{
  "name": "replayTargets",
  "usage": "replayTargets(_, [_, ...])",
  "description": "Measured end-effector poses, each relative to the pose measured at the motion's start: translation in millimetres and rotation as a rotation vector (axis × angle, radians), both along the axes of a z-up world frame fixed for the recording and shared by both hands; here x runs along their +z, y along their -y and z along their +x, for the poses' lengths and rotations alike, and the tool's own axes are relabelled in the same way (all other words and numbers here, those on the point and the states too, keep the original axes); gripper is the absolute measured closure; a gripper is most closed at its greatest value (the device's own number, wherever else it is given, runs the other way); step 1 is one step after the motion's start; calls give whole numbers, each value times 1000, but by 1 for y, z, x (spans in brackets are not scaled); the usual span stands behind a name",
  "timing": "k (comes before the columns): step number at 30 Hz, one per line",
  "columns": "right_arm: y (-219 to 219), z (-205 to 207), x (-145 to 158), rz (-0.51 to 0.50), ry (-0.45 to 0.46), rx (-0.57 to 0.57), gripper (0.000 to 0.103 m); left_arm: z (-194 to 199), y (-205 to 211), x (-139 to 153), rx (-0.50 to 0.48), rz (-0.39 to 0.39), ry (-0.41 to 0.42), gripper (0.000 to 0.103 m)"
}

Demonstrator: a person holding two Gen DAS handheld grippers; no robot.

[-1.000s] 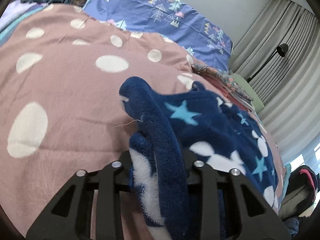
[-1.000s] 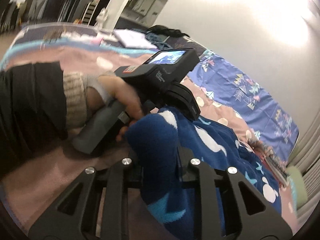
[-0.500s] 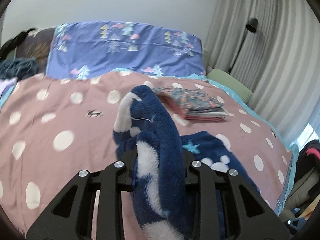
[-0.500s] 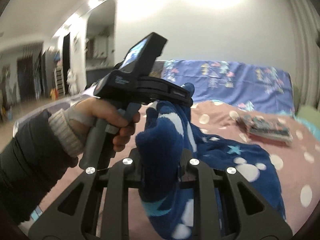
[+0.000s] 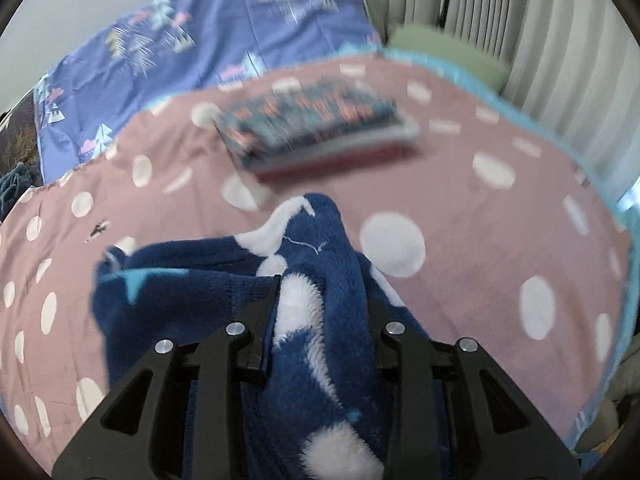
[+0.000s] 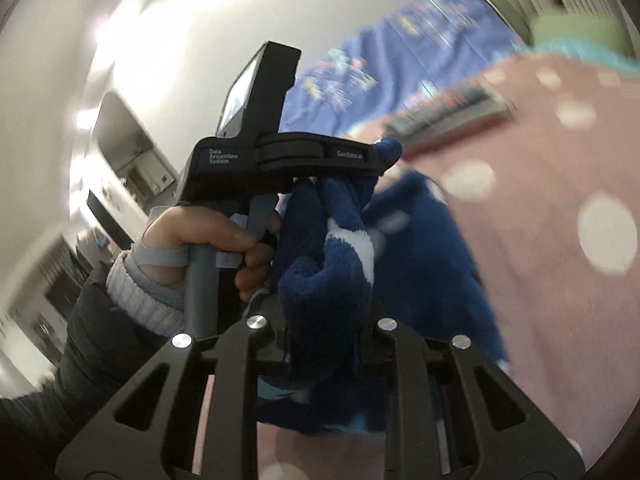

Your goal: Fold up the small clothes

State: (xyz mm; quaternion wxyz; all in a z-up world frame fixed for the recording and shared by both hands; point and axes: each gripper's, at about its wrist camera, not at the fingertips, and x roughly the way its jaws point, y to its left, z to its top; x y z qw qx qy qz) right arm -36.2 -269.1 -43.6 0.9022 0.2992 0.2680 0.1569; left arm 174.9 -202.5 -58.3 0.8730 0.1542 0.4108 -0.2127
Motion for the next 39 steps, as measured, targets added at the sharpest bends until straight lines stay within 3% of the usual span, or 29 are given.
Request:
replayTargets(5, [31,4,-46,141,-120,-9,83,0,40,-35,-39,131,-2,61])
replayTargets(8, [33,1,-54,155,-118,-1,83,-11,49,-33,-104,130,19,45])
replayTargets(10, [32,0,-53,161,-107,14,83,-21,49,-24,-136,112,47,44])
replayTargets(13, [29,-5,-52,160,-90,22,83,-43,34,5,-174,34,109,42])
replayTargets(16, [29,-7,-53,169,-87,26,83,-70,-1,34,-158,5,225,35])
replayTargets(18, [32,-4,-56,169,-83,28,83,-82,-32,40,-118,18,297,34])
replayTargets(21, [30,-8,-51,158,-70,31,83,-83,-74,29,-10,111,357,34])
replayTargets(22, [31,-6,-50,157,-63,33,83,-80,-84,25,2,112,337,35])
replayTargets(24, [32,-9,-40,150,-28,39,83,-74,-98,14,-6,77,263,65])
replayTargets(25, [31,-12,-33,135,0,45,83,-73,-97,10,-31,61,231,73])
replayTargets(26, [29,-15,-28,119,12,47,83,-75,-88,4,-77,41,203,89])
replayTargets(27, [28,-18,-25,86,13,43,83,-75,-80,1,-102,37,194,95])
replayTargets(29, [28,-23,-29,9,-40,11,75,-81,-47,-18,-197,83,168,98])
replayTargets(32, [48,-35,-45,-17,-120,-84,65,-90,-6,-47,-250,268,271,103])
replayTargets(33, [54,-40,-46,-16,-119,-110,65,-90,0,-49,-249,285,274,103])
replayTargets(36, [62,-54,-23,-71,-38,-142,69,-88,-1,-47,-260,279,259,103])
replayTargets(39, [46,-46,7,-111,76,-50,75,-85,-9,-45,-254,232,246,103])
